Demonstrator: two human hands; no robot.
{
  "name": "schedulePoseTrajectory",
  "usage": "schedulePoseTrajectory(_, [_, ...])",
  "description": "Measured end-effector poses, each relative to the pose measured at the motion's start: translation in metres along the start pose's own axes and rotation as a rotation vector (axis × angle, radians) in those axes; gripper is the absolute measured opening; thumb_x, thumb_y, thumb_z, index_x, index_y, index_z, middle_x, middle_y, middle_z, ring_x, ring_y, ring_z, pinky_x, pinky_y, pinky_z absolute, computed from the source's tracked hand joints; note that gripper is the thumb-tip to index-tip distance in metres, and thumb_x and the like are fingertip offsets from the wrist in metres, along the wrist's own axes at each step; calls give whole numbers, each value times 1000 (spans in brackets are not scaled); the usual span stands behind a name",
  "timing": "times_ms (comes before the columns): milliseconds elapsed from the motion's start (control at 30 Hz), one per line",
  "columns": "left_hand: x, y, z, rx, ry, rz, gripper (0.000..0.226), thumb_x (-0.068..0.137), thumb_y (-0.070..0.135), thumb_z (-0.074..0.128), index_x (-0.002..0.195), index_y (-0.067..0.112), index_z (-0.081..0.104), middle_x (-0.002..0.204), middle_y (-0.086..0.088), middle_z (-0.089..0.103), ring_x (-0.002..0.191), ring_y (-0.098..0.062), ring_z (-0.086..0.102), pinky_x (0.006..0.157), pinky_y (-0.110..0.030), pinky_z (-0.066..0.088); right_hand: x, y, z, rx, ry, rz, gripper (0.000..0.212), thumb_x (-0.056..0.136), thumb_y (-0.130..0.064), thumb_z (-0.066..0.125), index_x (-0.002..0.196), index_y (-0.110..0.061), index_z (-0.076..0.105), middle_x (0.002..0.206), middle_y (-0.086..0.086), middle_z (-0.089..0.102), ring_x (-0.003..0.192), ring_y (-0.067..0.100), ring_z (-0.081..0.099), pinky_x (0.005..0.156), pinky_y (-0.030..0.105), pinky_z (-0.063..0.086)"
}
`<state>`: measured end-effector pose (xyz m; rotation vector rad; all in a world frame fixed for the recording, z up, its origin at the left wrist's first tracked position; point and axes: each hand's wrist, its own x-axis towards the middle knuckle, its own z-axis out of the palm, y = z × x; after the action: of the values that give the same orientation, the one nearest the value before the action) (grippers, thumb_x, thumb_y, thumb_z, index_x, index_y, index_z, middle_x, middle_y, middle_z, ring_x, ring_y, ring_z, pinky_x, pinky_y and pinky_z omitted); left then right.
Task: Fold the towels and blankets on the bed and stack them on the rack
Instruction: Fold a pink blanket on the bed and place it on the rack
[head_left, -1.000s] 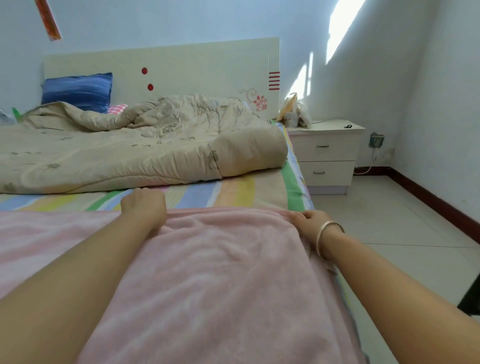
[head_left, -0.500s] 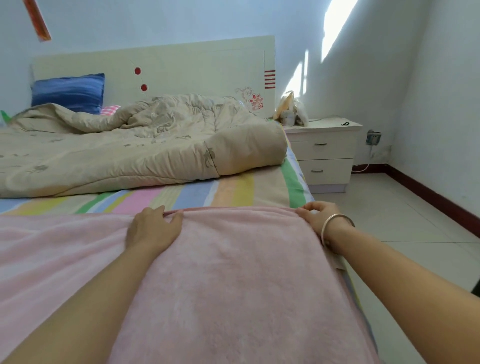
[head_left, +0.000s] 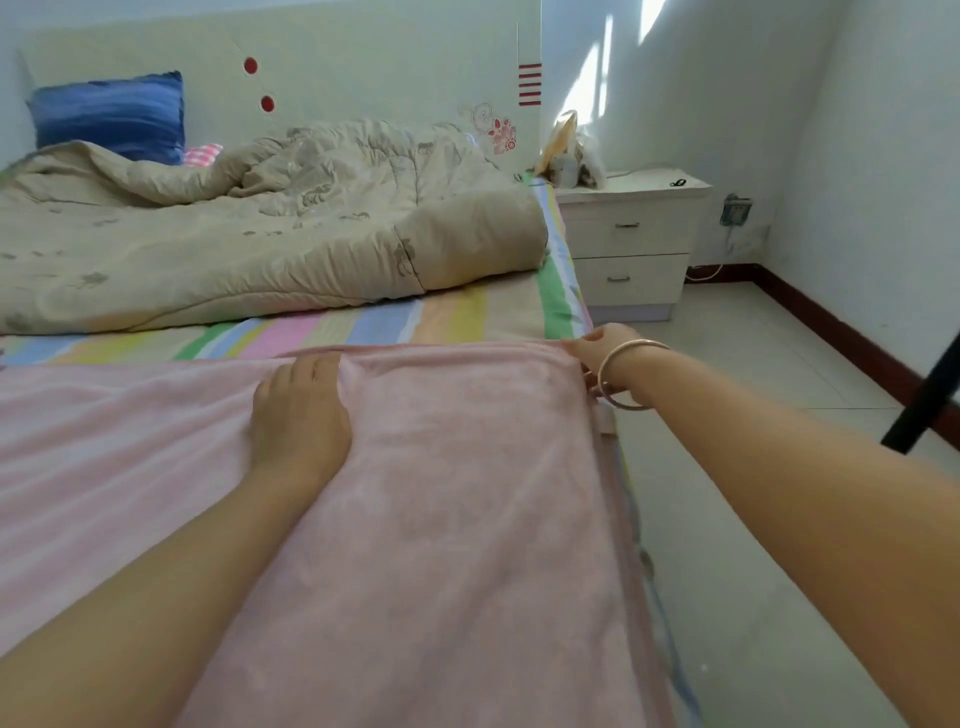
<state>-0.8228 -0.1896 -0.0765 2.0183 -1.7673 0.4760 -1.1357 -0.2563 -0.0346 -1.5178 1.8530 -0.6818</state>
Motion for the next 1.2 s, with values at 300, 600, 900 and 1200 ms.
schedulePoseTrajectory(300, [-176,119,-146,-672,-350,-222,16,90,28,57,103,27,50,84,11,63,80,-16,62,75,-33,49,-129,27,-8,357,-312,320,26,100,-15,34,79,-10,48,58,2,57,46,11,50,45,20,37])
schedulePoseTrajectory(600, [-227,136,-178,-640,-677,-210,34,83,54,46,78,23,59,76,6,70,69,-16,67,73,-33,55,-169,11,1,465,-296,435,37,94,-33,47,61,-18,44,40,-3,46,36,14,39,43,27,30])
schedulePoseTrajectory(900, [-224,130,-162,-781,-752,-298,22,94,27,50,88,13,65,68,5,68,46,-10,57,43,-19,36,-162,7,-4,548,-191,323,49,99,-18,52,141,2,38,138,17,48,115,26,51,108,41,38])
schedulePoseTrajectory(1200, [-195,145,-148,-731,-604,-191,18,91,28,51,82,19,63,70,1,72,54,-13,66,59,-31,55,-136,-3,7,511,-101,293,59,100,-33,46,146,0,30,147,14,39,133,29,41,111,33,33])
